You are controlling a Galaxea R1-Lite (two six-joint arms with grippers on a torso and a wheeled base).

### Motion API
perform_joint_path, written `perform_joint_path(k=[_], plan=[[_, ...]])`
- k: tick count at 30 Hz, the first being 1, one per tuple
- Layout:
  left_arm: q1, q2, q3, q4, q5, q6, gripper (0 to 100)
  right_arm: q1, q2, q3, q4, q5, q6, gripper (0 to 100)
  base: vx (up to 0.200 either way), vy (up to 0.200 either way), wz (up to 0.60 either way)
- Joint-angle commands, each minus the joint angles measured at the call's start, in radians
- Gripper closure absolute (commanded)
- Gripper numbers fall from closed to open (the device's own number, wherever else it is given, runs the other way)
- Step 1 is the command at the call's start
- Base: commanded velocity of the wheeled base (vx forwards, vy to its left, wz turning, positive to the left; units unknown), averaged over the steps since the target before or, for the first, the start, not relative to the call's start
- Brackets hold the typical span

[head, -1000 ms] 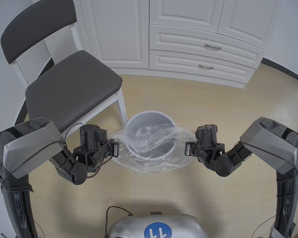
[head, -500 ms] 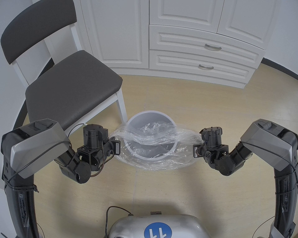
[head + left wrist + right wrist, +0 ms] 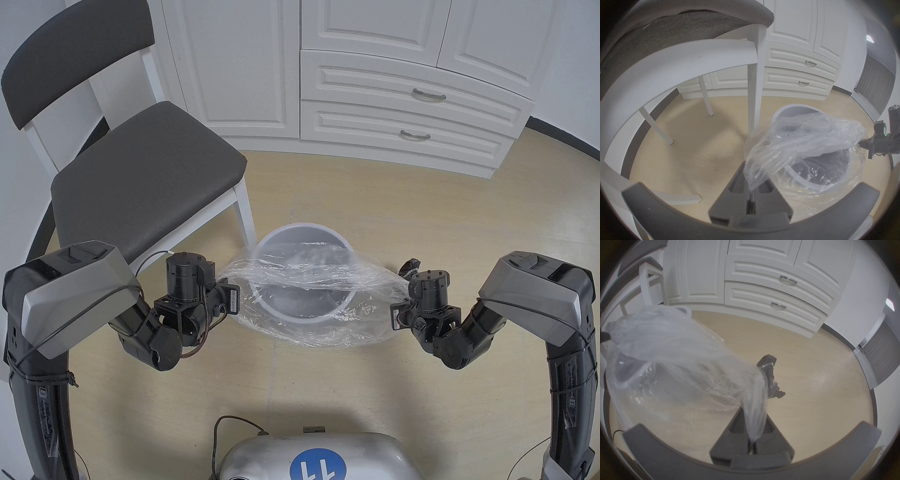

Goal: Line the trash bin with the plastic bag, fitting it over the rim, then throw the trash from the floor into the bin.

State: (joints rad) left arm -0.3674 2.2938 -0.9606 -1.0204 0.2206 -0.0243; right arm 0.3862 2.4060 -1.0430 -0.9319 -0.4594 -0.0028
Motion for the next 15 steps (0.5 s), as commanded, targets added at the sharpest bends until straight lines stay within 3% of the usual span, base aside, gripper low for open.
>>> perform_joint_path(k=[1, 4, 5, 8, 9, 11, 15], plan=[[-0.001, -0.007, 0.002, -0.003, 0.0, -0.002, 100, 0.017, 0.004, 0.027, -0.047, -0.001, -0.008, 100, 0.0, 0.0, 0.0], [-0.001, -0.011, 0.017, -0.033, 0.0, 0.0, 100, 0.025, -0.021, 0.104, -0.146, 0.008, -0.074, 100, 0.0, 0.0, 0.0], [-0.001, -0.013, 0.02, -0.046, 0.0, 0.0, 100, 0.025, -0.03, 0.126, -0.171, 0.011, -0.092, 0, 0.0, 0.0, 0.0], [-0.002, -0.011, 0.025, -0.058, 0.0, 0.001, 100, 0.028, -0.048, 0.166, -0.222, 0.034, -0.117, 0, 0.0, 0.0, 0.0], [-0.004, -0.013, 0.025, -0.058, 0.0, 0.001, 100, 0.026, -0.077, 0.205, -0.246, 0.103, -0.118, 0, 0.0, 0.0, 0.0], [-0.004, -0.013, 0.025, -0.058, 0.0, 0.0, 100, 0.014, -0.113, 0.245, -0.243, 0.176, -0.118, 0, 0.0, 0.0, 0.0], [-0.004, -0.014, 0.026, -0.059, 0.0, 0.0, 100, -0.064, -0.185, 0.351, -0.226, 0.433, -0.12, 0, 0.0, 0.0, 0.0]])
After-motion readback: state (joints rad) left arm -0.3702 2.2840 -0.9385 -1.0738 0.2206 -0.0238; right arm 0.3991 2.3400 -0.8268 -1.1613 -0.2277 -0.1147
